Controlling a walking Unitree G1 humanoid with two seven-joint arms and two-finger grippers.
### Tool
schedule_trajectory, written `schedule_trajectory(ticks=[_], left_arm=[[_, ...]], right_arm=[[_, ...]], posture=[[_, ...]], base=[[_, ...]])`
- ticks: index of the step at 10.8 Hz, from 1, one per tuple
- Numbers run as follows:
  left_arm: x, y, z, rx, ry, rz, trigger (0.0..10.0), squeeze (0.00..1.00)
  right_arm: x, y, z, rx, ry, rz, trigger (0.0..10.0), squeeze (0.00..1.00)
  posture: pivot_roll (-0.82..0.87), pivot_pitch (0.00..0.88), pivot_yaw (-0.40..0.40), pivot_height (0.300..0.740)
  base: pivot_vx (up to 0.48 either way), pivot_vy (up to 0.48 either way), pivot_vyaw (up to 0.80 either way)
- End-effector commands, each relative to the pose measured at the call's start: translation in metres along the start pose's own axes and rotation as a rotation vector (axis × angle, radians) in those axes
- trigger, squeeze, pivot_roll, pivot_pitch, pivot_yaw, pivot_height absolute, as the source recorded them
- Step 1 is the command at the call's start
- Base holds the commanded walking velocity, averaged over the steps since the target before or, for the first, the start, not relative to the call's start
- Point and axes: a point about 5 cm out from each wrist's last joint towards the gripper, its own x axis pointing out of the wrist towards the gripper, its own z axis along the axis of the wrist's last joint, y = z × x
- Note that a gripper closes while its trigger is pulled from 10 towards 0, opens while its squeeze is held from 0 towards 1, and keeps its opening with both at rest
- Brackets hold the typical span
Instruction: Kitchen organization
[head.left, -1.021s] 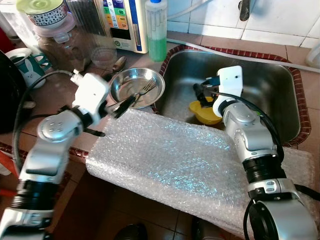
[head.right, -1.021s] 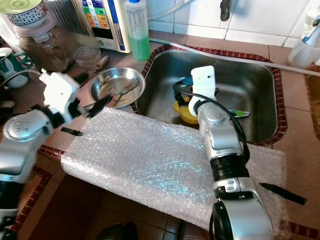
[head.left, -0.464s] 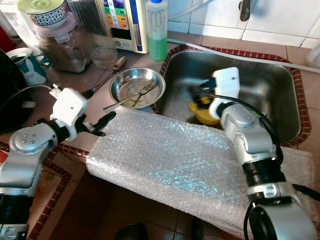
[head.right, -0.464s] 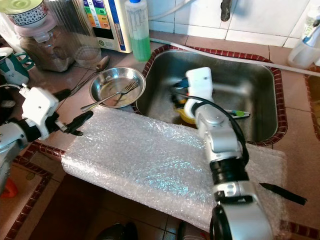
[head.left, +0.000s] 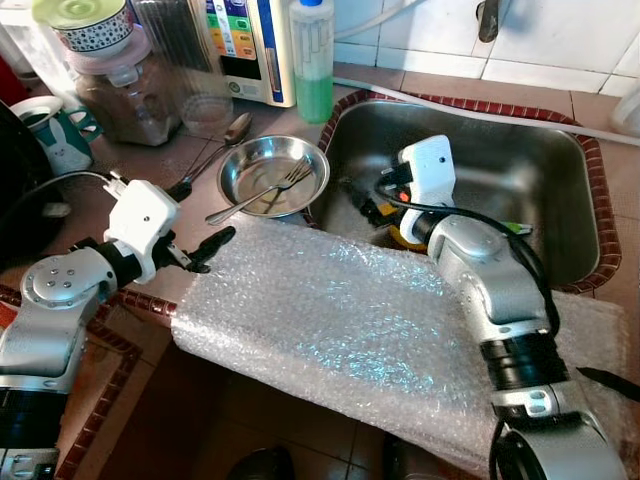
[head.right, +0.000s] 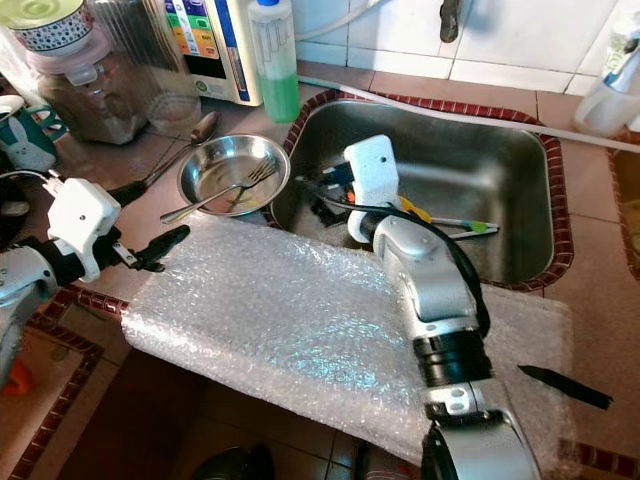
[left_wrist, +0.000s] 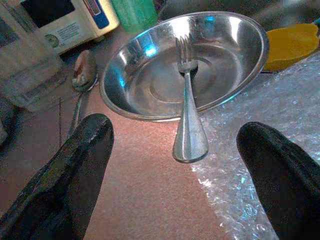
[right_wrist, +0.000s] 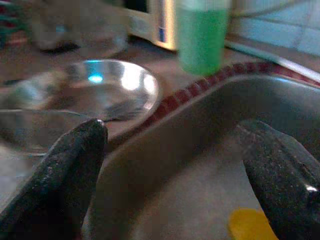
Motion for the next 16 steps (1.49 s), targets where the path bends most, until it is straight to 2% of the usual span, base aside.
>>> schedule_trajectory(ticks=[1,3,4,5,6,7,8,10,12,13,14,15,16], left_arm=[[0.0,-0.001,-0.001,-0.006,0.006,-0.017,10.0,0.0],[0.004,-0.005,-0.002,-0.018,0.004,-0.044,10.0,0.0],[0.006,-0.007,-0.002,-0.022,0.004,-0.058,4.8,0.0],[0.007,-0.009,-0.002,-0.026,0.003,-0.072,3.9,0.0],[0.009,-0.011,-0.003,-0.027,0.003,-0.078,4.6,0.0],[0.011,-0.012,-0.003,-0.028,0.003,-0.086,4.5,0.0],[0.013,-0.013,-0.003,-0.026,0.003,-0.09,3.8,0.0],[0.02,-0.015,0.0,-0.003,0.003,-0.109,3.8,0.0],[0.026,-0.016,0.003,0.017,-0.008,-0.112,7.3,0.0],[0.026,-0.015,0.003,0.02,-0.009,-0.113,6.0,0.0],[0.027,-0.016,0.003,0.02,-0.01,-0.114,4.1,0.0],[0.027,-0.016,0.003,0.02,-0.011,-0.113,1.6,0.0],[0.027,-0.015,0.003,0.021,-0.014,-0.112,0.0,0.0]], right_arm=[[-0.002,0.011,0.004,0.006,-0.006,0.09,10.0,0.0],[-0.007,0.019,0.008,0.02,-0.008,0.17,10.0,0.0],[-0.008,0.023,0.013,0.031,-0.015,0.213,10.0,0.0],[-0.01,0.032,0.017,0.055,-0.02,0.283,10.0,0.0],[-0.013,0.037,0.017,0.059,-0.013,0.322,10.0,0.0],[-0.014,0.039,0.016,0.066,0.0,0.335,10.0,0.0],[-0.015,0.041,0.015,0.057,0.01,0.345,10.0,0.0],[-0.016,0.043,0.013,0.039,0.025,0.354,10.0,0.0],[-0.017,0.046,0.014,0.028,0.026,0.366,10.0,0.0],[-0.017,0.047,0.014,0.026,0.028,0.366,10.0,0.0],[-0.018,0.047,0.013,0.024,0.029,0.366,10.0,0.0],[-0.018,0.047,0.013,0.021,0.029,0.366,10.0,0.0],[-0.018,0.047,0.013,0.018,0.029,0.365,10.0,0.0]], posture=[[-0.07,0.207,0.077,0.74],[-0.08,0.208,0.077,0.74],[-0.08,0.208,0.078,0.74],[-0.08,0.209,0.079,0.74],[-0.08,0.21,0.08,0.74],[-0.08,0.21,0.08,0.74],[-0.08,0.212,0.078,0.74],[-0.08,0.212,0.077,0.74],[-0.08,0.212,0.077,0.74],[-0.08,0.212,0.077,0.74],[-0.09,0.21,0.08,0.74],[-0.09,0.21,0.08,0.74],[-0.09,0.21,0.079,0.74]], base=[[0.0,0.0,0.0],[0.0,0.0,0.0],[0.0,0.0,0.0],[0.0,0.0,0.0],[0.0,0.0,0.0],[0.0,0.0,0.0],[0.0,0.0,0.0],[0.0,0.0,0.0],[0.0,0.0,0.0],[0.0,0.0,0.0],[0.0,0.0,0.0],[0.0,0.0,0.0],[0.0,0.0,0.0]])
